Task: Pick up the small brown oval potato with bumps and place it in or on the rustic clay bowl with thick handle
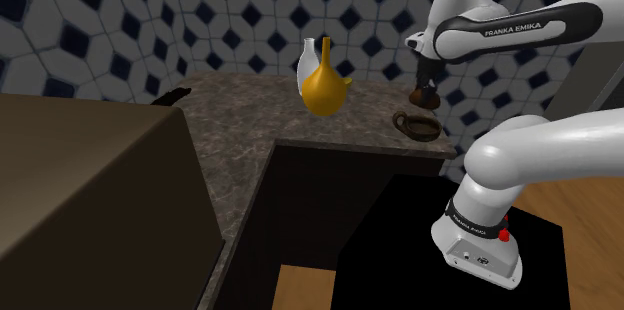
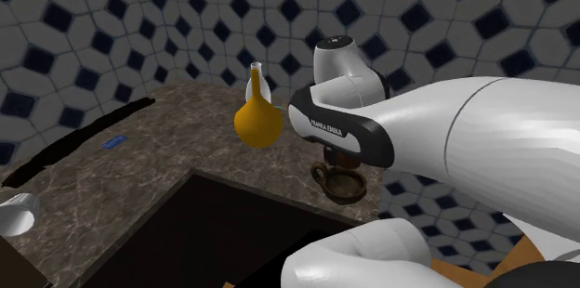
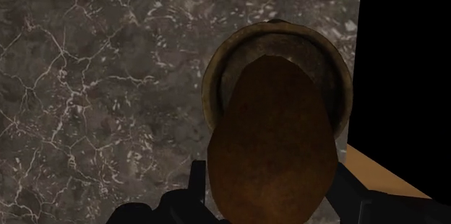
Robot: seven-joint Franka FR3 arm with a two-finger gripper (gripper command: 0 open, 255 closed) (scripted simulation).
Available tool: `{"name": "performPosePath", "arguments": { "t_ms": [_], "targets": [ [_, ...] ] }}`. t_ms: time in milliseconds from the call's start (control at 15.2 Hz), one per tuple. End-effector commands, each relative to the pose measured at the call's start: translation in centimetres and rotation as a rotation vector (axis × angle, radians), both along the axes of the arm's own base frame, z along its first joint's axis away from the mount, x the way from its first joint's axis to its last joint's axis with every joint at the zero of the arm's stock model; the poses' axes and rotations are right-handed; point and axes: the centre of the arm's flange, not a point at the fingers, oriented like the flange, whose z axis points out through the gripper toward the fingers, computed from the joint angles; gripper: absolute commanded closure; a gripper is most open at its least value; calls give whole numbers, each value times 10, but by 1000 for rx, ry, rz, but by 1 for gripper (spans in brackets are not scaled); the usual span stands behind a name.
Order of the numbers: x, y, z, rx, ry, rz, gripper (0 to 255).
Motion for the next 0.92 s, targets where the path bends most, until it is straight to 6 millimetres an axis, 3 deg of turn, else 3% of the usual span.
{"name": "performPosePath", "arguments": {
  "t_ms": [0, 132, 660, 726, 858],
  "targets": [
    [0, 0, -11, 0, -1, 0, 255],
    [0, 0, -22, 0, -1, 0, 255],
    [0, 0, -22, 0, -1, 0, 255],
    [0, 0, -22, 0, -1, 0, 0],
    [0, 0, -22, 0, -1, 0, 0]
  ]
}}
